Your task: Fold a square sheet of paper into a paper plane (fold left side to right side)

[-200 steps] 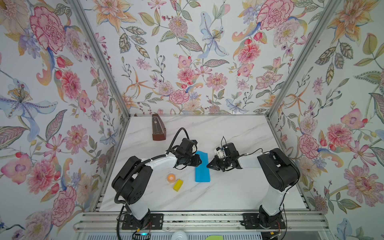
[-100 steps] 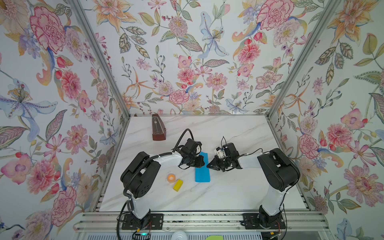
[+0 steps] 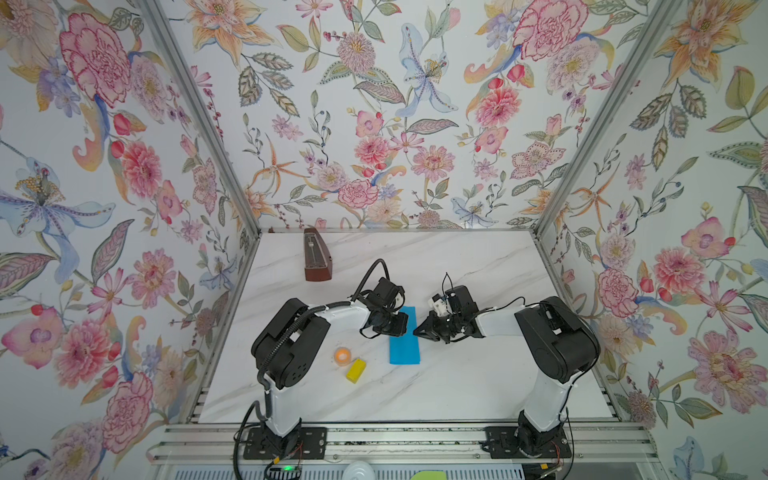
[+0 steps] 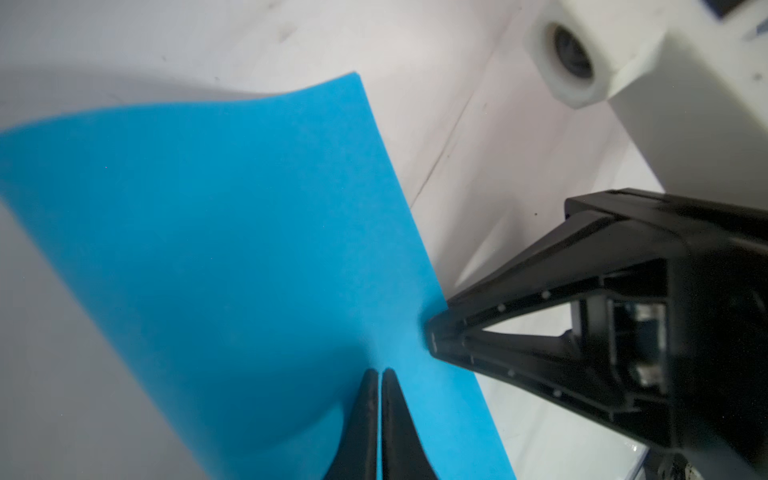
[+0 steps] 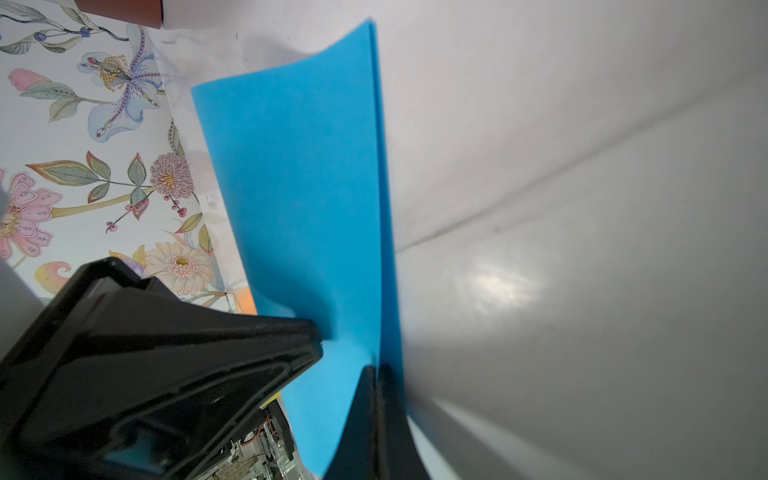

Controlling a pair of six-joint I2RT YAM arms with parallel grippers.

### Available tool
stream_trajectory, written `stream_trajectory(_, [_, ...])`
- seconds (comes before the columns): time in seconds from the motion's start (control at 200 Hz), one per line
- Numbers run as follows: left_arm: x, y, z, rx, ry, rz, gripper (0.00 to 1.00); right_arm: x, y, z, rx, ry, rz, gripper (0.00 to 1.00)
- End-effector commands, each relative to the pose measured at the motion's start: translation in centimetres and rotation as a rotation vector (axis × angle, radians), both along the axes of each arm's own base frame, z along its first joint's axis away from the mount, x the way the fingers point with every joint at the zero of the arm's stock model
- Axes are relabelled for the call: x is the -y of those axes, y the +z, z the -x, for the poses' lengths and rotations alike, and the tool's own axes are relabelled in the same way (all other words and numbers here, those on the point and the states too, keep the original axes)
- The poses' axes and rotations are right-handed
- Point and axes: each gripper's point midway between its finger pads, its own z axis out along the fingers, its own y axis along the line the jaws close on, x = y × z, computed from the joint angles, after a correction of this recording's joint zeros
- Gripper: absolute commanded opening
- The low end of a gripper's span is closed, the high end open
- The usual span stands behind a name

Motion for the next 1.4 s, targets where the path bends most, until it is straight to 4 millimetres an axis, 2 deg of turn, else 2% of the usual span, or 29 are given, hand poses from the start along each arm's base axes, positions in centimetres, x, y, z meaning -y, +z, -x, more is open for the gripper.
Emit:
stream_trajectory(0.0, [-1.5, -1.2, 0.2, -0.005, 0.006, -0.065, 0.08, 2.2, -3.2, 1.9, -0.097, -0.030, 0.121, 0.00])
stream_trajectory(0.35, [-3.8, -2.4, 0.3, -0.022, 0.046, -0.106, 0.07, 2.3, -3.3, 2.1, -0.102, -0.030, 0.124, 0.00])
stream_trajectory(0.6, [-6.6, -3.2, 0.9, -0.044, 0.074, -0.153, 0.05, 2.4, -3.4, 2.2, -0.101, -0.032, 0.126, 0.00])
stream_trajectory(0.851, [-10.5, -5.7, 2.5, -0.117, 0.131, -0.235, 0.00, 2.6, -3.5, 2.2, -0.104, -0.034, 0.127, 0.00])
stream_trajectory(1.041, [-11.9, -7.0, 3.3, -0.149, 0.136, -0.283, 0.00, 2.7, -3.6, 2.4, -0.107, -0.035, 0.128, 0.00])
stream_trajectory(1.156, [-11.8, -5.8, 2.5, -0.110, 0.140, -0.281, 0.00, 2.8, -3.5, 2.4, -0.106, -0.037, 0.128, 0.00])
stream_trajectory(1.291, [-10.2, -2.5, 0.6, -0.043, 0.144, -0.211, 0.00, 2.7, -3.4, 2.3, -0.105, -0.036, 0.128, 0.00])
stream_trajectory(1.391, [-8.4, 0.2, -0.6, 0.018, 0.127, -0.150, 0.00, 2.7, -3.4, 2.3, -0.103, -0.035, 0.129, 0.00])
